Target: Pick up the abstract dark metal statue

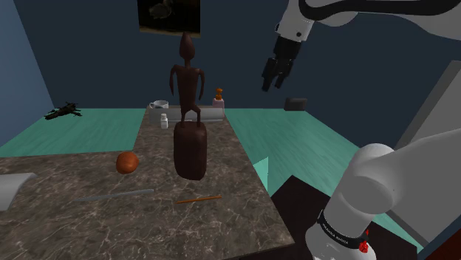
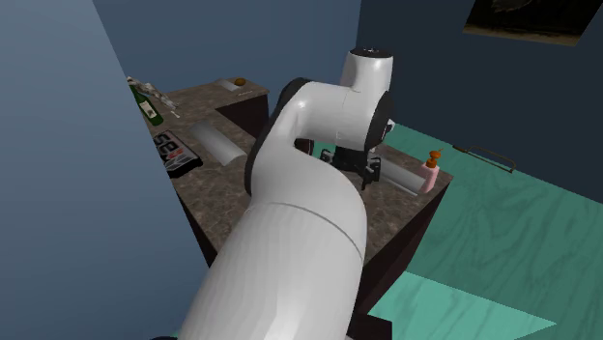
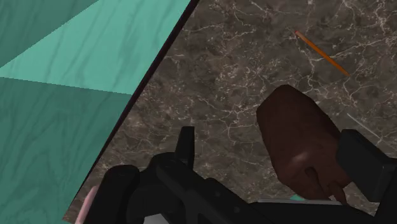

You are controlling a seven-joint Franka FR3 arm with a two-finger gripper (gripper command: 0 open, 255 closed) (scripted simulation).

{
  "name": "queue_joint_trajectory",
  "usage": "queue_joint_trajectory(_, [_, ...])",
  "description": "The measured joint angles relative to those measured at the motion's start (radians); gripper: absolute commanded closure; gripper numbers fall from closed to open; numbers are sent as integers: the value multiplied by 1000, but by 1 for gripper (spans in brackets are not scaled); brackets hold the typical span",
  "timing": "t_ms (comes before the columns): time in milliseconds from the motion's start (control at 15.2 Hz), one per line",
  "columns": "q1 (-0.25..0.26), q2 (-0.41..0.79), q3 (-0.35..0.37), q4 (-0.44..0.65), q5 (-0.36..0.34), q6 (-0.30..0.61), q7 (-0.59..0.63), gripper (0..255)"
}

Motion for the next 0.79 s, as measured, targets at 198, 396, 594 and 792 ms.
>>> queue_joint_trajectory(198, [17,-1,-5,-42,7,78,-31,0])
queue_joint_trajectory(396, [58,-6,-21,-128,25,254,-108,0])
queue_joint_trajectory(594, [110,17,-46,-196,50,447,-202,0])
queue_joint_trajectory(792, [179,76,-85,-248,88,658,-314,0])
